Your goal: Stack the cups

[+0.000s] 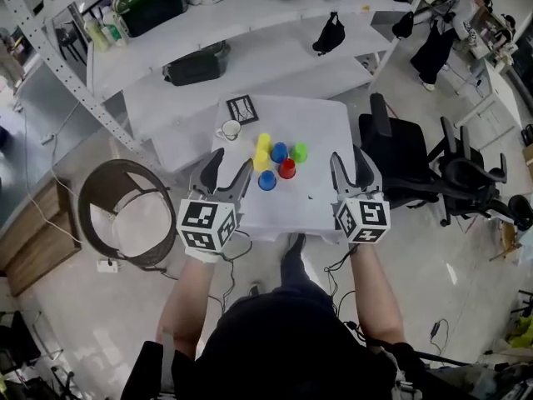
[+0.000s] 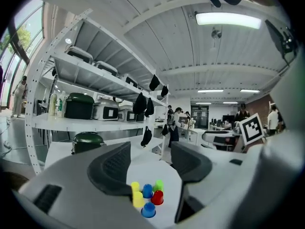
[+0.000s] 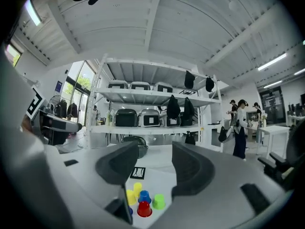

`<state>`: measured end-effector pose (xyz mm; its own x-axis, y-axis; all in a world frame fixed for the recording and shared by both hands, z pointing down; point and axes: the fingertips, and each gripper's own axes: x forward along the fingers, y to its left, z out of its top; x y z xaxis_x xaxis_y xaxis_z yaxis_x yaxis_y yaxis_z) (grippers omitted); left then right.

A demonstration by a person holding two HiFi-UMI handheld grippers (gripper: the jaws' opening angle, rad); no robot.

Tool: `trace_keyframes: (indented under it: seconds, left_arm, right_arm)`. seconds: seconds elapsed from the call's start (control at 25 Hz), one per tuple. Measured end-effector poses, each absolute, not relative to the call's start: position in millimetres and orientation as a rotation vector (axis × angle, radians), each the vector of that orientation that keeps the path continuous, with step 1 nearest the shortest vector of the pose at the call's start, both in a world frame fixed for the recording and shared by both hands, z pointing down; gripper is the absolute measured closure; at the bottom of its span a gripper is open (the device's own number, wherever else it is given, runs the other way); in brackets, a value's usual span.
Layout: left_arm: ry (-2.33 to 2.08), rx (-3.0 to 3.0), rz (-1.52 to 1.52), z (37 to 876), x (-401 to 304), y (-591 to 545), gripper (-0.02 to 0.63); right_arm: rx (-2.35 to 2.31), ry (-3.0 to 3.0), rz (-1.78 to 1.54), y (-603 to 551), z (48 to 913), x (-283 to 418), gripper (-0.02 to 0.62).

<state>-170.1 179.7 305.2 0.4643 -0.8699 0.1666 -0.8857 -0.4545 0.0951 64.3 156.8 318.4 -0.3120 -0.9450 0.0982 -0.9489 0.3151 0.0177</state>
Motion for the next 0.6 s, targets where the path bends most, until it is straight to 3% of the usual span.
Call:
trace_keyframes:
  seconds: [0.6]
  left_arm:
    - [-1.577,2.256,0.408,401,-129,30,0.360]
  right_arm:
    - [1.374,-2.515,0.433,-24,458,68,0.386]
